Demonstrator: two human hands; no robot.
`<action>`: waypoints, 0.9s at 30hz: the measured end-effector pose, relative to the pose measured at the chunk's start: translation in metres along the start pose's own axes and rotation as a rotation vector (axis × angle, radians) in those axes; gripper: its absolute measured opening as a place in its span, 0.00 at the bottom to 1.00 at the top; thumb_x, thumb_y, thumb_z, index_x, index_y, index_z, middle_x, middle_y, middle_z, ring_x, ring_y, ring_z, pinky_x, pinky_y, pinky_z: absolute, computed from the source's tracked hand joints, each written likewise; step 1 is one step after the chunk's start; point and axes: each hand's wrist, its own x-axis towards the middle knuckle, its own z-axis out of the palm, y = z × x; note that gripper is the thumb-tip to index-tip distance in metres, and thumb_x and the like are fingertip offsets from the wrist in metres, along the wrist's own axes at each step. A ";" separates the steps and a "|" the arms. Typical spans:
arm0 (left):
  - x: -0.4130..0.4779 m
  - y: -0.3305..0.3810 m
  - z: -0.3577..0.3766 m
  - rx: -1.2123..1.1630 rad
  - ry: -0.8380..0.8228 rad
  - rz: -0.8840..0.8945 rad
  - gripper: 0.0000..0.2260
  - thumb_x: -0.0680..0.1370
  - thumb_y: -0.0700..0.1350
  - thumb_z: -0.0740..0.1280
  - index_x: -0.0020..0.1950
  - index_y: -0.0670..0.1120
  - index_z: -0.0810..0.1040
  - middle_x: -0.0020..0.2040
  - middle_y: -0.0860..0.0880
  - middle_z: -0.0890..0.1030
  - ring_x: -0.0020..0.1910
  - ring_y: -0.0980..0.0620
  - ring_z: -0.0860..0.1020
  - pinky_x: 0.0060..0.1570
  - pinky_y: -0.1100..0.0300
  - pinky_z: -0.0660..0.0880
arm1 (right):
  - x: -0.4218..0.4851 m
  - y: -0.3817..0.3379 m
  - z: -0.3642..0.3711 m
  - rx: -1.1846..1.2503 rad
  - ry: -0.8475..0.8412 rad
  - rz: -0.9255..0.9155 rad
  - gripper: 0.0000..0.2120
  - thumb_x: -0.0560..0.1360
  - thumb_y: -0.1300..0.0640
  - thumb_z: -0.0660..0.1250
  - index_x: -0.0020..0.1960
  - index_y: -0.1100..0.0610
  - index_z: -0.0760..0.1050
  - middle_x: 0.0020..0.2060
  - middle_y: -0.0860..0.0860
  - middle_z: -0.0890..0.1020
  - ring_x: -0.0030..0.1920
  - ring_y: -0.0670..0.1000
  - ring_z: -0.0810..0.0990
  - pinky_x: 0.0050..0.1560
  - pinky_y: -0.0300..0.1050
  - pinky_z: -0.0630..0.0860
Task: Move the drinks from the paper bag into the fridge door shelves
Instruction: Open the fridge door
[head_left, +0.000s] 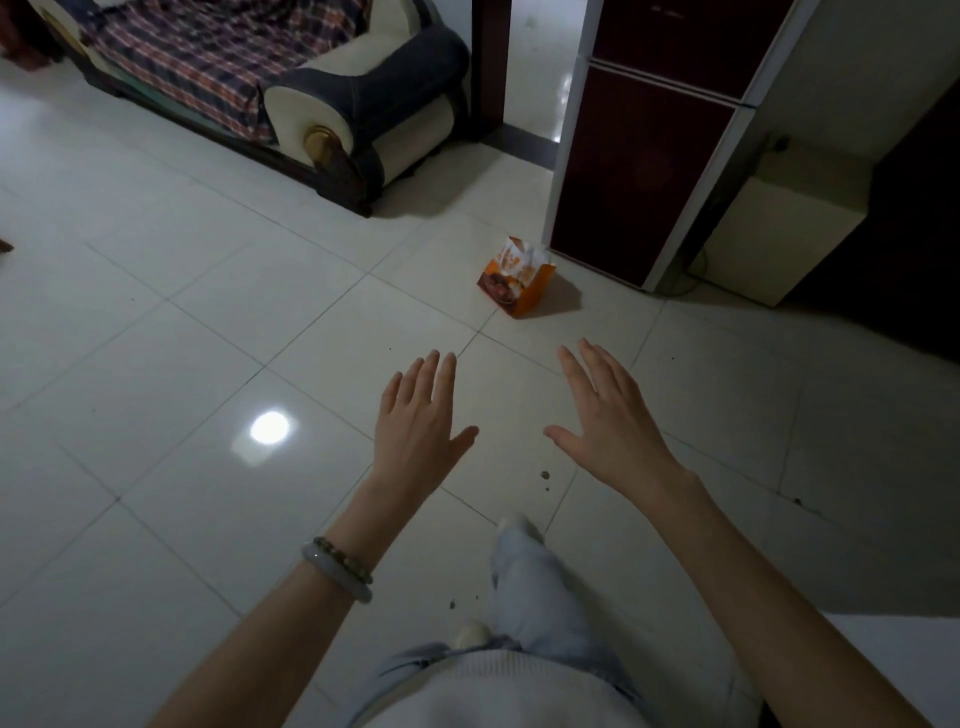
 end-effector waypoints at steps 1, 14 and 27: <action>0.016 -0.003 0.003 0.002 -0.004 -0.006 0.39 0.74 0.58 0.65 0.76 0.43 0.50 0.76 0.42 0.56 0.74 0.43 0.55 0.73 0.48 0.53 | 0.016 0.006 0.000 0.003 -0.003 0.007 0.41 0.74 0.45 0.64 0.76 0.57 0.44 0.76 0.58 0.49 0.75 0.56 0.48 0.73 0.48 0.47; 0.279 -0.017 0.008 0.041 -0.001 -0.007 0.38 0.75 0.58 0.65 0.76 0.43 0.49 0.76 0.42 0.56 0.74 0.44 0.55 0.72 0.50 0.50 | 0.256 0.108 -0.042 0.009 0.071 0.011 0.42 0.72 0.47 0.69 0.75 0.59 0.49 0.74 0.61 0.56 0.74 0.59 0.53 0.72 0.50 0.51; 0.459 -0.041 0.030 0.034 -0.040 -0.029 0.39 0.74 0.58 0.66 0.76 0.44 0.49 0.76 0.42 0.55 0.74 0.43 0.55 0.72 0.49 0.52 | 0.428 0.165 -0.046 0.039 0.002 0.010 0.41 0.73 0.46 0.67 0.75 0.57 0.47 0.76 0.57 0.50 0.75 0.56 0.48 0.73 0.52 0.50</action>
